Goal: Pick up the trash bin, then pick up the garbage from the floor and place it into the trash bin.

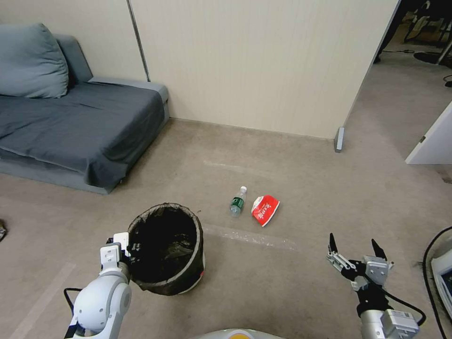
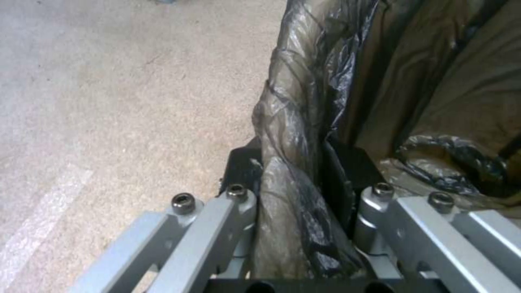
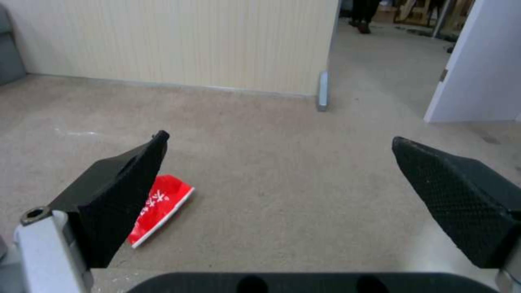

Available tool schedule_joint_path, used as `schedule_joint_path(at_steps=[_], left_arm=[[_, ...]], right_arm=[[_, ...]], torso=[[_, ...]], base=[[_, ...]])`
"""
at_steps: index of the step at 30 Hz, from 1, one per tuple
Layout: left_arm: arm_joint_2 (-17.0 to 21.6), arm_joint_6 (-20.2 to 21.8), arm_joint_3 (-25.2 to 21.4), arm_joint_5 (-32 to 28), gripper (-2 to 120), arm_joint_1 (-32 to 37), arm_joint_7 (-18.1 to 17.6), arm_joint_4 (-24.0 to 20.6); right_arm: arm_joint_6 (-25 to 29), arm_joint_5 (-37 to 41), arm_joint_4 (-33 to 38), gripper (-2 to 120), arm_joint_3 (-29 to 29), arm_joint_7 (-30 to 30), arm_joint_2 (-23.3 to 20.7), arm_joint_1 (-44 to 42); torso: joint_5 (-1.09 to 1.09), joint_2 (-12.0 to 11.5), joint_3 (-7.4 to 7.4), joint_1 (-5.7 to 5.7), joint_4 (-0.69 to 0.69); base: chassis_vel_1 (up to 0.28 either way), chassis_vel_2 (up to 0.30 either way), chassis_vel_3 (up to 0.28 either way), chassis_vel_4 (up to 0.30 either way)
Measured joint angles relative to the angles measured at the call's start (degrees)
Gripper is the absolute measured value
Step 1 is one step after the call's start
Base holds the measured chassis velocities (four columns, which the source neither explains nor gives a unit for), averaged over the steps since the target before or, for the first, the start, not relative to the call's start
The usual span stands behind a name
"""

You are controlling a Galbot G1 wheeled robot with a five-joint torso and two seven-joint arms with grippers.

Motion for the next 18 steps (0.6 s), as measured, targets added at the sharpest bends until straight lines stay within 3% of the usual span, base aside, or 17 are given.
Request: schedule_joint_path(at_steps=[5, 9, 12, 18], left_arm=[[-0.01, 0.09, 0.01, 0.09, 17, 0.46, -0.11, -0.93], [0.15, -0.64, -0.23, 0.07, 9, 1.32, 1.47, -2.72], [0.37, -2.75, -0.41, -0.13, 4, 2.58, 3.18, -6.35], [0.76, -5.14, -0.9, -0.81, 1, 3.8, 3.31, -11.37]], right_arm=[[0.0, 0.0, 0.01, 100, -0.02, -0.01, -0.18, -0.01], [-0.09, 0.03, 0.28, 100, -0.01, 0.0, -0.35, 0.01], [-0.33, 0.05, 0.74, 100, 0.02, 0.0, -0.45, 0.03], [-0.47, 0.13, 1.39, 100, 0.26, 0.07, -0.55, 0.0]], torso=[[-0.02, 0.0, 0.01, 0.0, 0.0], [-0.05, 0.0, 0.01, 0.0, 0.01], [-0.1, -0.02, 0.02, 0.0, 0.01], [-0.03, -0.02, 0.02, 0.0, 0.03]], base=[[0.0, 0.0, 0.0, 0.0], [0.0, 0.0, 0.0, 0.0], [0.0, 0.0, 0.0, 0.0], [0.0, 0.0, 0.0, 0.0]])
